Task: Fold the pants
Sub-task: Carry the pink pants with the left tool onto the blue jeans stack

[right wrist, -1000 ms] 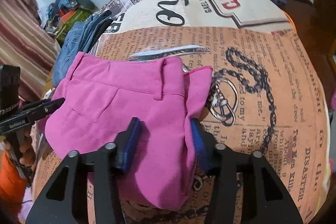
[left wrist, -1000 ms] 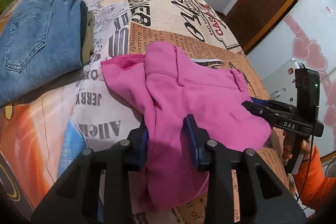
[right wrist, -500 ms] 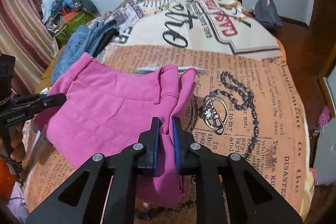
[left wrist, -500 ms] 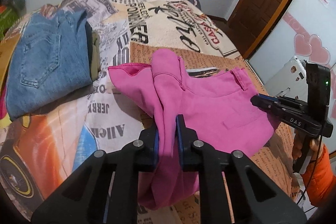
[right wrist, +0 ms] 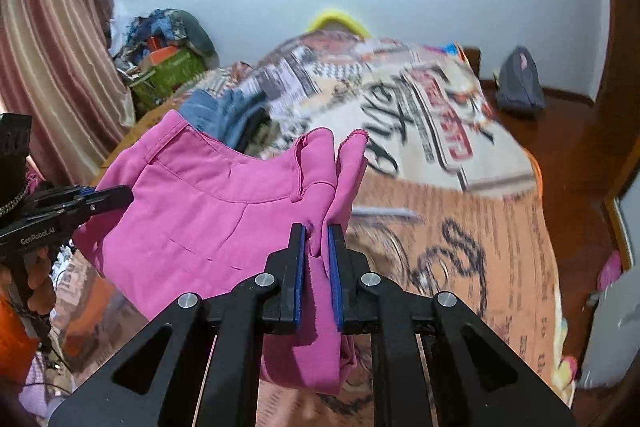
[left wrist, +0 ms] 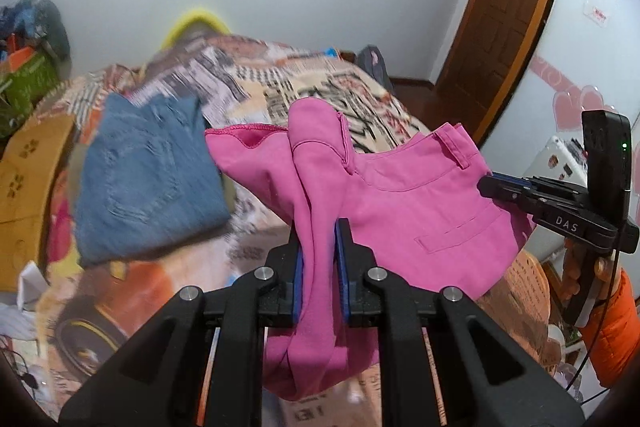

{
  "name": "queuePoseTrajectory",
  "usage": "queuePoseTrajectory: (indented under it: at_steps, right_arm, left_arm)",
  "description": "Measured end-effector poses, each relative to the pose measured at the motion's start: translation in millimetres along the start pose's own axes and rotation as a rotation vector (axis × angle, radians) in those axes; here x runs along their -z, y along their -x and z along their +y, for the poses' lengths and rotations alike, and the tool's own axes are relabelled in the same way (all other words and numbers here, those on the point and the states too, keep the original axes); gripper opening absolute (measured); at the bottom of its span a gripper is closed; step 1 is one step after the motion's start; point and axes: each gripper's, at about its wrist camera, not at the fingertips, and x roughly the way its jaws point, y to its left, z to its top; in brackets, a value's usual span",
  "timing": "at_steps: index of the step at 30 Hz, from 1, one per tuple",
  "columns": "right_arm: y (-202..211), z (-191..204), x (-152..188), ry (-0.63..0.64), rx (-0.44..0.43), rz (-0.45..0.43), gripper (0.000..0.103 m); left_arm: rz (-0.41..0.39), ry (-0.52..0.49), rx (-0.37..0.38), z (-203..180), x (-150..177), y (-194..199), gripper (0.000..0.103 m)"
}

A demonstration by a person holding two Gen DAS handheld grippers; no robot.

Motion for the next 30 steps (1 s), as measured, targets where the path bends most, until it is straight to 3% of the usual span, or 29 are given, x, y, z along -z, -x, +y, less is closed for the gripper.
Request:
queuePoseTrajectory:
  at_steps: [7, 16, 30]
  right_arm:
    - [-3.4, 42.9, -42.3, 0.072, -0.029, -0.073, 0.01]
    - [-26.4, 101.3, -85.6, 0.175, -0.058, -0.133, 0.01]
    - [-115.1, 163.7, -126.6, 0.251, -0.116, -0.113, 0.01]
  left_arm:
    - [-0.087, 0.012, -0.05, 39.3, -22.1, 35.3, 0.014]
    - [-0.156, 0.042, -0.125, 102.7, -42.1, 52.6, 0.014]
    - [-0.126, 0.139, -0.203, 209.5, -46.5, 20.7, 0.014]
